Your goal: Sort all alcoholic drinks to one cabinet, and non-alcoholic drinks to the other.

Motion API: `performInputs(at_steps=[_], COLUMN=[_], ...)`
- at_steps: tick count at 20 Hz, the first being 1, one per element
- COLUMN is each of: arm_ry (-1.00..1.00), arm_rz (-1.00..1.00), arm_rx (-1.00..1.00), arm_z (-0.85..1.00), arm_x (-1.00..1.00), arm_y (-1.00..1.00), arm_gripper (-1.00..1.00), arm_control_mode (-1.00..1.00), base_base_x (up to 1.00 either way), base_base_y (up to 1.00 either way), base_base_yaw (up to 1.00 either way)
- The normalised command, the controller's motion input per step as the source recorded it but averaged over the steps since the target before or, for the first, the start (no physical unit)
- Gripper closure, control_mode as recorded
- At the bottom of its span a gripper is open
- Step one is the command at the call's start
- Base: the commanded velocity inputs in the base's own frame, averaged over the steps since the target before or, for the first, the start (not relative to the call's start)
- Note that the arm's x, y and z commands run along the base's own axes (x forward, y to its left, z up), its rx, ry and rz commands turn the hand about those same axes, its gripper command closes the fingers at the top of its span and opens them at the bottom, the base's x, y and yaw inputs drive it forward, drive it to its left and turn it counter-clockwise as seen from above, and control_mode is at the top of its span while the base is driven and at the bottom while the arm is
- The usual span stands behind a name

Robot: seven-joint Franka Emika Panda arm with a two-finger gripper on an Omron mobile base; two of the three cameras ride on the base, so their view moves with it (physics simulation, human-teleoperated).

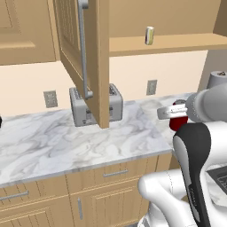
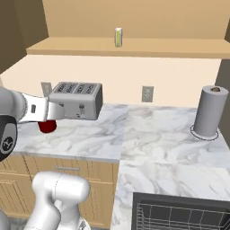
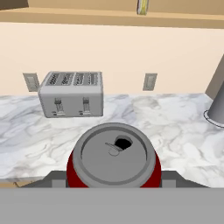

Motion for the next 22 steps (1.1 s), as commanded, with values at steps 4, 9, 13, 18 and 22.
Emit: performInputs(at_steps=[4, 9, 13, 18, 22], arm_ry=[0.00, 0.00, 0.01, -0.04, -0.10], arm_rz=[0.00, 0.00, 0.00, 0.00, 0.01], arm_rx=[0.00, 0.00, 0.00, -0.02, -0.03], arm_z=[0.00, 0.00, 0.00, 0.17, 0.29], arm_x=[0.00, 0.00, -0.02, -0.28, -0.37], arm_y=[0.00, 0.00, 0.00, 0.00, -0.04], arm_gripper=[1.00, 1.00, 1.00, 1.00, 1.00], arm_control_mode=[1.00, 1.00, -1.00, -1.00, -1.00], base_base_x=[0.21, 0.11, 0.00, 0.00, 0.00], base_base_y=[0.00, 0.00, 0.00, 0.00, 0.00], base_base_yaw=[0.01, 0.01, 0.00, 0.00, 0.00])
